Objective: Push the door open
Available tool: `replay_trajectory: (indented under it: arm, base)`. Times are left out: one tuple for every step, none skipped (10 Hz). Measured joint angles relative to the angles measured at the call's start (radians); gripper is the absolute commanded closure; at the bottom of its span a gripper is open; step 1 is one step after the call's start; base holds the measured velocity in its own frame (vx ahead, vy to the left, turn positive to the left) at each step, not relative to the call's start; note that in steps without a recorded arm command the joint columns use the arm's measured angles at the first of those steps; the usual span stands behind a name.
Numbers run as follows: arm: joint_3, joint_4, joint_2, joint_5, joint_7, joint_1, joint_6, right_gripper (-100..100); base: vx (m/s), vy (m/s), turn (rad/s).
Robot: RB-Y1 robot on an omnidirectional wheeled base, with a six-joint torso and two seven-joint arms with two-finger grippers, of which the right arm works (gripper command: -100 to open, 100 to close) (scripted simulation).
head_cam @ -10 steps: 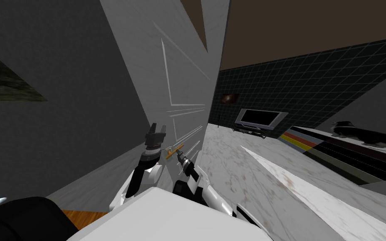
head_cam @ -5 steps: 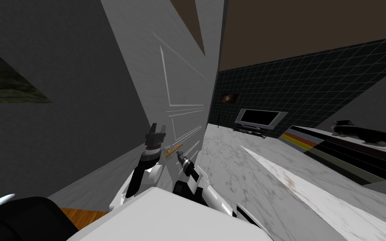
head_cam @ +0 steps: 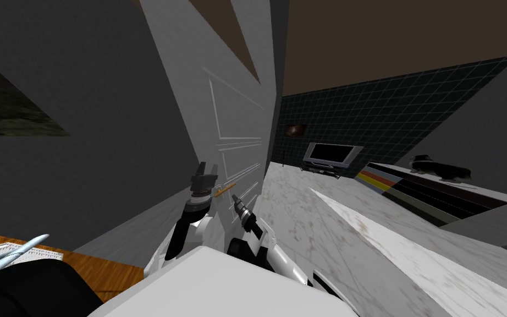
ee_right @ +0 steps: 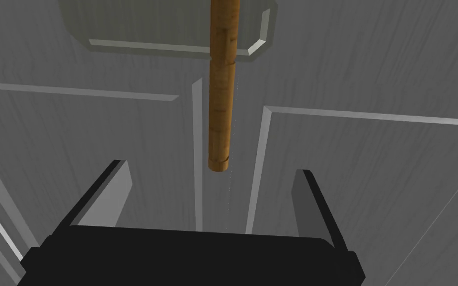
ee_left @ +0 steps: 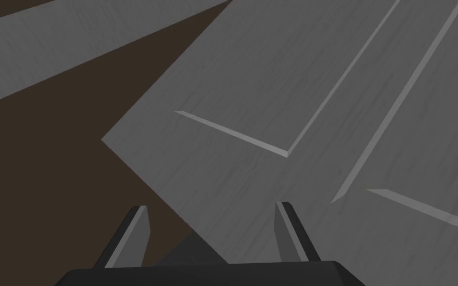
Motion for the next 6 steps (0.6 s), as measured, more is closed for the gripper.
replay_trajectory:
  arm:
    - [-0.002, -0.004, -0.009, 0.001, 0.001, 0.002, 0.002, -100]
    - [-0.005, 0.001, -0.012, 0.001, 0.002, 0.000, 0.001, -100]
    - [-0.008, 0.006, -0.011, 0.001, 0.003, -0.003, 0.001, -100]
    - [-0.011, 0.009, -0.009, 0.002, 0.005, -0.005, 0.001, -100]
    - [-0.015, 0.012, -0.006, 0.002, 0.006, -0.005, 0.001, -100]
    - [-0.018, 0.016, 0.000, 0.003, 0.008, -0.007, 0.001, -100]
  base:
    - [0.094, 0.125, 0.018]
    - [0.071, 0.143, 0.009]
    - [0.082, 0.169, 0.025]
    - [0.108, 0.201, 0.026]
    - [0.109, 0.214, 0.025]
    - [0.093, 0.181, 0.020]
